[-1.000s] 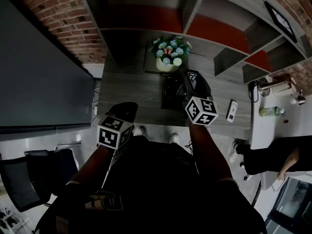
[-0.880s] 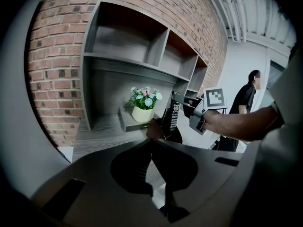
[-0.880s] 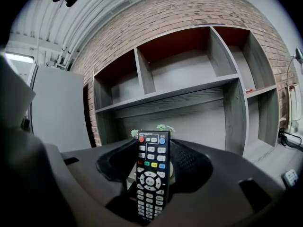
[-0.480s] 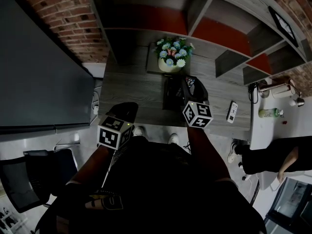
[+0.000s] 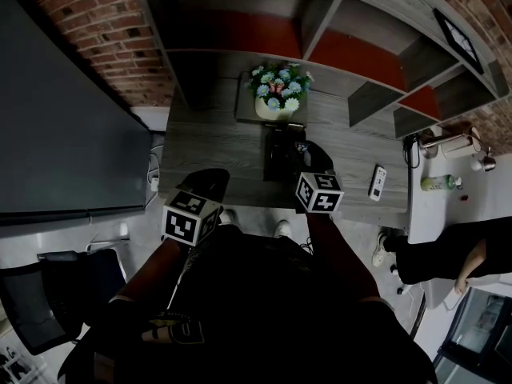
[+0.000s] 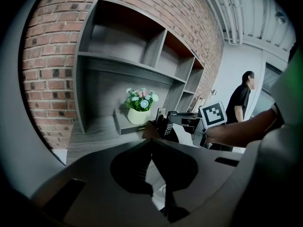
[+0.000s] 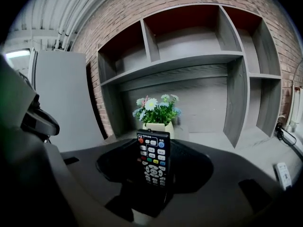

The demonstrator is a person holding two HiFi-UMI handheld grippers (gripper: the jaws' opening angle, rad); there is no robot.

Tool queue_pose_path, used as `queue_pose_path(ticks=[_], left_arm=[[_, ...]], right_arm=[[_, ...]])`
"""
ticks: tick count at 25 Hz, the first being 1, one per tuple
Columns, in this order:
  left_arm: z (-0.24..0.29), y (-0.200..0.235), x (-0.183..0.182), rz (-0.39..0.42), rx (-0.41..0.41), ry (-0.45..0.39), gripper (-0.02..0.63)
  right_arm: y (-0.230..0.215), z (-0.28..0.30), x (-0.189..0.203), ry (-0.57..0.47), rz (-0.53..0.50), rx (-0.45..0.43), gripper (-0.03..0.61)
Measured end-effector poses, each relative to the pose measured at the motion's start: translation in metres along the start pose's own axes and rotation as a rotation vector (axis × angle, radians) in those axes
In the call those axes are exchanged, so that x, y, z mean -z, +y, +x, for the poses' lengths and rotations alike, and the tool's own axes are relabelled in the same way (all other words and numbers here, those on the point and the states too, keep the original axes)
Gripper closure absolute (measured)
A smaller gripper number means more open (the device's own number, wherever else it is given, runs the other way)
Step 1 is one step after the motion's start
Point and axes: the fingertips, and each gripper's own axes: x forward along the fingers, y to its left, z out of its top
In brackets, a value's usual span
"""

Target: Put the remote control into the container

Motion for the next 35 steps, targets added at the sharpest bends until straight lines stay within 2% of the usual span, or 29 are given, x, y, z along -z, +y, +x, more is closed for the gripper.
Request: queue_pose_path(ticks=[6,12,17,18,19,20,26,29,35], left_arm=[[0.001,-0.004,-0.003,-0.003,0.008,-0.008,0.607],[0.005,-0.003,0.005,0.01,0.005,0.009,0.607],[0.011,-0.02,-0.003,0.023,0.055,-0.005,0.607],[0.013,-0.025,-0.005,0.029,0.07,-0.009,0.607],[0.015,-0.03,-0.006,0.036,0.082,-0.011,0.607],[0.018,-0.033,-0.006,0.044,0.093,-0.009,0.607],[0.027,-0.051,-0.019,0.067,0.14,-0.045,0.607],[0.034,-0.065,-0.021,0.099,0.165,-0.028,0.607],[0.048,-0.095,-0.023,0.16,0.221,0.0,0.607]], right_arm=[[0.0,0.007,-0.009,0.048,-0.046,-0.036,0.364],[0.002,-0.018,-0.05,-0.066,-0.039,-0.054,0.364],[0.005,-0.054,-0.074,-0.137,0.063,-0.1,0.371],[0.004,-0.06,-0.073,-0.135,0.092,-0.104,0.426],[0.003,-0.067,-0.071,-0.127,0.115,-0.103,0.517],[0.003,-0.074,-0.067,-0.114,0.13,-0.101,0.571],[0.002,-0.117,-0.031,-0.028,0.108,-0.084,0.571],[-0.006,-0.136,-0.012,0.011,0.122,-0.069,0.571],[-0.029,-0.159,0.002,0.004,0.181,-0.022,0.571]])
